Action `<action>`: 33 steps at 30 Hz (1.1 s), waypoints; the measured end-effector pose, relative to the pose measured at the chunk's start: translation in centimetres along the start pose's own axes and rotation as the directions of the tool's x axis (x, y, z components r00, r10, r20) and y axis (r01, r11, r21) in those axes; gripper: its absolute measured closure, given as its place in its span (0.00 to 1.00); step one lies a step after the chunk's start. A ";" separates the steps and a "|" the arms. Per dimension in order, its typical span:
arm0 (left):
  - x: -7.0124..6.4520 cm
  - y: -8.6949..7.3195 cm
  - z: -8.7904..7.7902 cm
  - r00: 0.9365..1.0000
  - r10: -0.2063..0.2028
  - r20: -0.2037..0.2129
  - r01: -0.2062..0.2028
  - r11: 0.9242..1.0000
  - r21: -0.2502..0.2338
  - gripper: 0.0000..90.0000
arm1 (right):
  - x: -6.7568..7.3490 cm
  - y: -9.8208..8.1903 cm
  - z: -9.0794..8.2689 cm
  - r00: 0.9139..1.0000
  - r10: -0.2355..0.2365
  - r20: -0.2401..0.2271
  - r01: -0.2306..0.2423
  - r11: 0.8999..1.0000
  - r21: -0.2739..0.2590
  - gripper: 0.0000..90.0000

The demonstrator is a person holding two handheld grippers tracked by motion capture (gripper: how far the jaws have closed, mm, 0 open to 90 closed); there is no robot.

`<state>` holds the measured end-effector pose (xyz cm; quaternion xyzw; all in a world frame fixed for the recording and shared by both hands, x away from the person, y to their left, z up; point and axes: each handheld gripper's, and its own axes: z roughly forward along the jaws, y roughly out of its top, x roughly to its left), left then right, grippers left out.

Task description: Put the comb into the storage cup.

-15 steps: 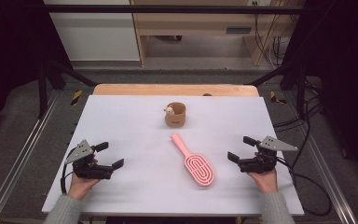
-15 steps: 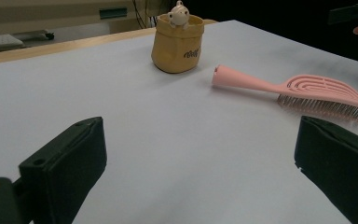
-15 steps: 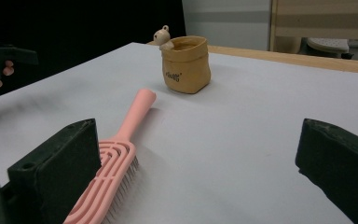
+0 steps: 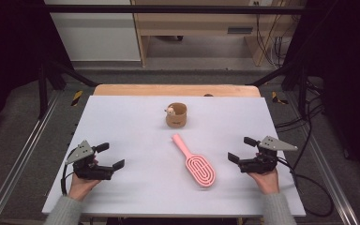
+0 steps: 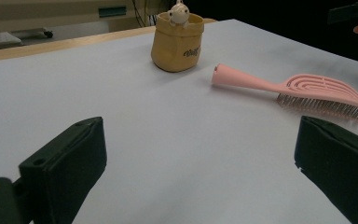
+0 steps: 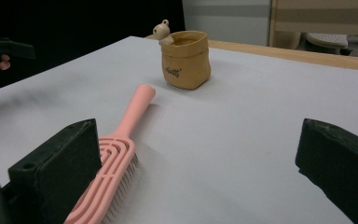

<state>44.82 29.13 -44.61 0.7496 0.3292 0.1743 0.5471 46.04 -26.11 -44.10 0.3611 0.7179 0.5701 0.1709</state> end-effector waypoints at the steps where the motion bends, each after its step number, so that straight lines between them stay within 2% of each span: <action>1: 0.0 0.0 0.0 1.000 0.000 0.000 0.000 1.000 0.000 0.03 | 0.1 0.1 0.1 1.000 -0.004 -0.001 0.004 1.000 0.001 0.00; 16: 0.1 0.0 0.0 1.000 -0.002 0.000 0.002 1.000 -0.003 0.03 | 1.3 1.0 1.3 1.000 -0.006 0.003 0.005 0.999 0.036 0.05; 23: 0.1 0.0 0.0 1.000 -0.002 -0.002 0.002 1.000 -0.002 0.03 | 2.0 1.4 2.1 1.000 -0.029 0.004 0.028 0.998 0.062 0.08; 33: 0.1 0.0 0.0 1.000 -0.002 -0.003 0.002 1.000 0.000 0.03 | 3.0 2.1 3.6 0.999 -0.050 -0.001 0.049 0.994 0.095 0.18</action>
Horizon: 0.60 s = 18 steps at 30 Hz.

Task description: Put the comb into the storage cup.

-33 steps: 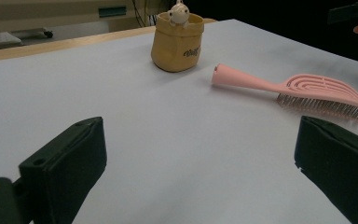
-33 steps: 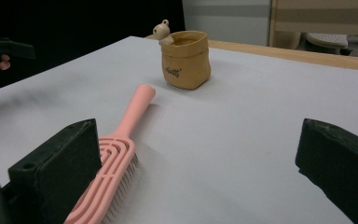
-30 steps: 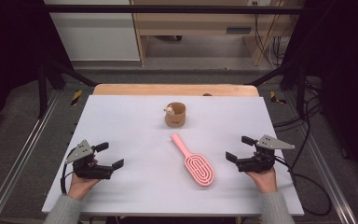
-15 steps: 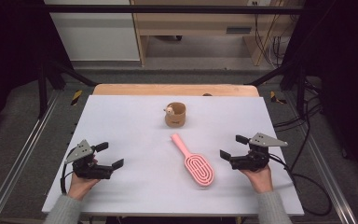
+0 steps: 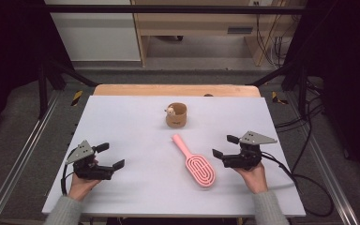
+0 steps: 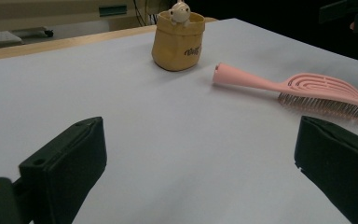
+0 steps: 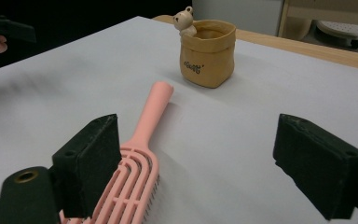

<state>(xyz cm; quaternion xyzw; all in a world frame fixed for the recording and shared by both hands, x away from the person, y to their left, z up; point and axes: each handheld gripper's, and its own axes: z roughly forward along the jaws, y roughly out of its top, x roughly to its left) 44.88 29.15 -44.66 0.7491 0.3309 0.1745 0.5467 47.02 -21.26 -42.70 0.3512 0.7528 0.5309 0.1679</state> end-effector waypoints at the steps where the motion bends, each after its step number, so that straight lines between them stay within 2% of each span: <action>1: 0.0 0.0 0.0 1.000 0.001 -0.001 -0.001 1.000 0.000 0.03 | 0.2 0.2 0.3 1.000 0.001 -0.004 -0.001 1.000 0.005 0.21; 9: 0.0 0.0 0.0 1.000 0.000 -0.003 0.000 1.000 0.001 0.03 | 0.9 0.8 1.5 1.000 -0.013 0.004 0.013 0.999 0.036 0.29; 16: 0.0 0.0 0.0 1.000 0.000 -0.004 0.000 1.000 0.000 0.03 | 1.3 1.3 2.4 1.000 -0.017 -0.015 0.018 0.998 0.063 0.38; 18: 0.0 0.0 0.0 1.000 0.000 -0.004 0.000 1.000 0.000 0.03 | 1.6 1.5 2.9 0.999 -0.028 -0.020 0.030 0.996 0.080 0.45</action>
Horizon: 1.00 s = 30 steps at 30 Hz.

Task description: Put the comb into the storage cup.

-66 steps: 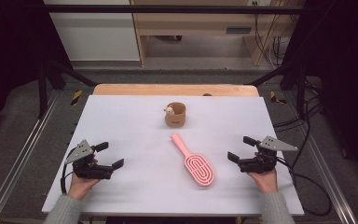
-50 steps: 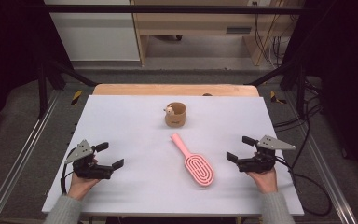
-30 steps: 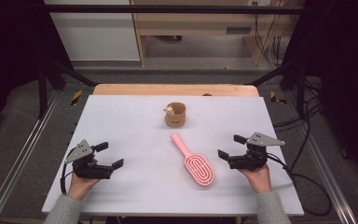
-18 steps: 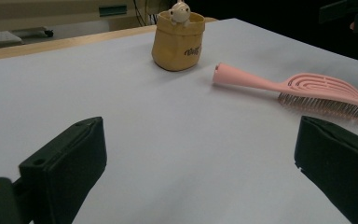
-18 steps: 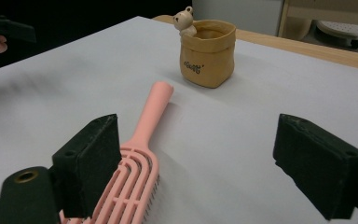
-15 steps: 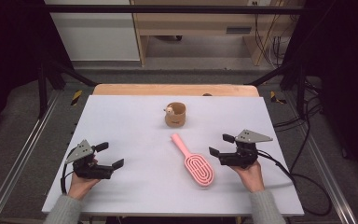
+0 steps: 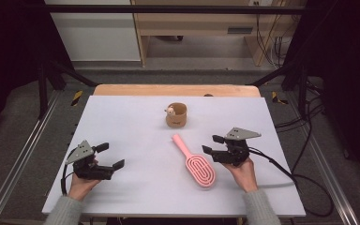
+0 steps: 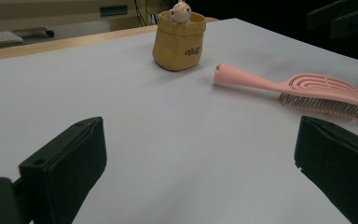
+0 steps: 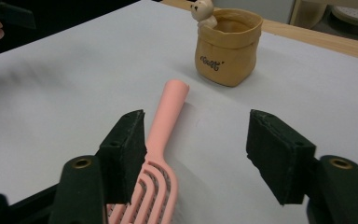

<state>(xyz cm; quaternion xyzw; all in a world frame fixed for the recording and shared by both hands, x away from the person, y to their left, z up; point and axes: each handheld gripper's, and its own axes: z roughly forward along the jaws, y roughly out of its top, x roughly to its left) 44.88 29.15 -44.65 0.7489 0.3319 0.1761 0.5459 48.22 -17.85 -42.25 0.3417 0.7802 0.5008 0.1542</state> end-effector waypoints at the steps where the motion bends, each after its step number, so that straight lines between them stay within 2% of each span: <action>1: 0.0 0.0 0.0 1.000 0.000 0.000 0.000 1.000 0.000 0.03 | 0.0 0.0 0.0 1.000 0.000 0.000 0.000 1.000 0.000 0.45; 2: 0.0 0.0 0.0 1.000 0.000 0.000 0.000 1.000 0.001 0.03 | 0.1 0.1 0.2 1.000 0.007 -0.011 -0.007 1.000 -0.001 0.49; 9: 0.0 0.0 0.0 1.000 0.000 -0.001 0.000 1.000 0.001 0.03 | 0.2 0.5 1.2 1.000 0.007 -0.014 -0.006 0.999 0.032 0.60; 12: 0.0 0.0 0.0 1.000 0.000 -0.002 0.000 1.000 0.001 0.03 | 0.3 0.5 1.5 1.000 0.000 -0.016 0.001 0.999 0.049 0.62; 13: 0.0 0.0 0.0 1.000 0.000 -0.002 0.000 1.000 0.002 0.03 | 0.4 0.6 2.0 1.000 -0.011 -0.014 0.012 0.998 0.060 0.66; 15: 0.0 0.0 0.0 1.000 0.002 -0.003 -0.002 1.000 0.003 0.03 | 0.3 0.6 2.3 1.000 0.008 -0.022 -0.006 0.998 0.062 0.69; 20: 0.0 0.0 0.0 1.000 0.002 -0.004 -0.002 1.000 0.003 0.03 | 0.1 0.8 2.7 1.000 0.018 -0.019 -0.017 0.998 0.067 0.75; 22: 0.0 0.0 0.0 1.000 0.002 -0.005 -0.002 1.000 0.003 0.03 | 0.3 1.0 3.1 1.000 0.011 -0.026 -0.009 0.997 0.074 0.80; 27: 0.0 0.0 0.0 1.000 0.001 -0.008 -0.001 1.000 0.004 0.03 | 0.4 1.2 4.1 0.999 -0.004 -0.035 0.007 0.996 0.092 0.86; 30: 0.0 0.0 0.0 1.000 0.001 -0.008 -0.001 1.000 0.005 0.03 | 0.3 1.2 4.3 0.999 0.013 -0.038 -0.010 0.996 0.087 0.88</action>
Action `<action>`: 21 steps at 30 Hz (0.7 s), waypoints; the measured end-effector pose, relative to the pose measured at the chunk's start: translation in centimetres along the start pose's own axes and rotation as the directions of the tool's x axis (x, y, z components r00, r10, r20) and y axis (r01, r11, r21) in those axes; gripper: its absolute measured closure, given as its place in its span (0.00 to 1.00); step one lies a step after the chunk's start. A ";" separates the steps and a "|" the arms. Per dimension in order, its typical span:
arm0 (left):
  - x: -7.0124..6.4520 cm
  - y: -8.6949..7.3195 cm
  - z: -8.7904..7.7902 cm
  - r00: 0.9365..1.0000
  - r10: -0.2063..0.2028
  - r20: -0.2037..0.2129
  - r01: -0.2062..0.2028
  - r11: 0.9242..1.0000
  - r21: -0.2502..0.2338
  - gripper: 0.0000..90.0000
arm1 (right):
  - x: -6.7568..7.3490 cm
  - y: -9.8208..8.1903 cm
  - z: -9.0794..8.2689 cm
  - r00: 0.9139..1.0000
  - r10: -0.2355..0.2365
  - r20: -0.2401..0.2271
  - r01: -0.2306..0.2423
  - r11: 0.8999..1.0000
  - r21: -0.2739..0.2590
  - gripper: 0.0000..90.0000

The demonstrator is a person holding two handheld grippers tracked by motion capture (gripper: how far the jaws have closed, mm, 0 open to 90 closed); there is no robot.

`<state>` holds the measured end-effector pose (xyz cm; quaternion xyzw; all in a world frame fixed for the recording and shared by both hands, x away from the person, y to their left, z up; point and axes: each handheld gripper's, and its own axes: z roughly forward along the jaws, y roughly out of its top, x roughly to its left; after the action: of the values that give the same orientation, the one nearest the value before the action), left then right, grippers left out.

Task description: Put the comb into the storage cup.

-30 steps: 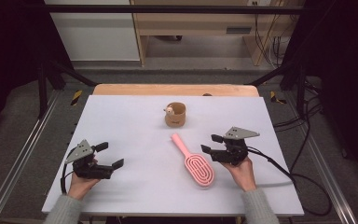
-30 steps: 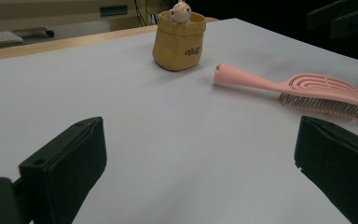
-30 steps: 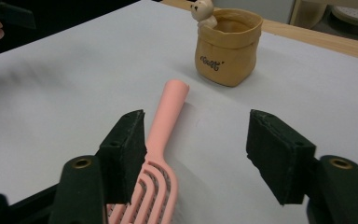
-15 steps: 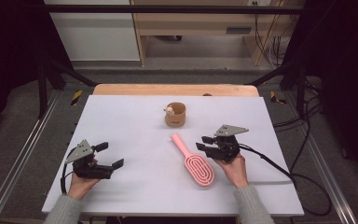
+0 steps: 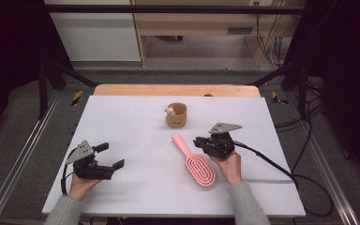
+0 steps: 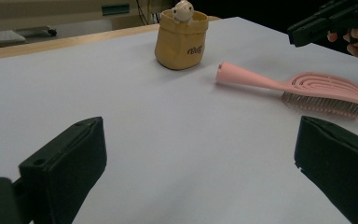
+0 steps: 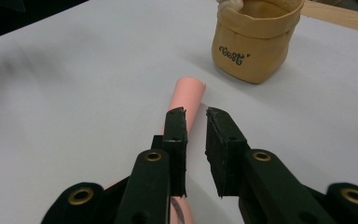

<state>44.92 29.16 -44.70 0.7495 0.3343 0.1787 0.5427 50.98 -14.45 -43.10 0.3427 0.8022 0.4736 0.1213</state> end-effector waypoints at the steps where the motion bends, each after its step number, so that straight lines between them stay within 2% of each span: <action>1: 0.0 0.0 0.0 1.000 0.000 -0.001 0.000 1.000 0.001 0.03 | -0.1 0.0 0.1 1.000 0.005 0.002 -0.005 1.000 0.004 0.91; 7: 0.0 0.0 0.1 1.000 -0.001 -0.003 0.001 1.000 0.004 0.03 | -0.4 0.2 0.3 1.000 0.015 0.001 -0.015 1.000 0.020 0.99; 12: 0.0 0.0 0.1 1.000 -0.001 -0.003 0.001 1.000 0.004 0.03 | -0.6 0.4 0.5 1.000 0.022 0.009 -0.022 0.999 0.037 1.00; 16: 0.0 0.0 0.1 1.000 0.000 -0.003 0.000 1.000 0.006 0.03 | 0.1 0.8 1.2 1.000 -0.024 0.019 0.022 0.998 0.060 1.00; 21: 0.0 0.0 0.1 1.000 -0.001 -0.003 0.001 1.000 0.005 0.03 | 0.6 1.4 2.1 0.999 -0.046 0.023 0.044 0.996 0.078 1.00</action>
<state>44.98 29.12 -44.77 0.7505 0.3360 0.1785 0.5404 52.27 -12.17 -42.95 0.3349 0.8259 0.4351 0.1284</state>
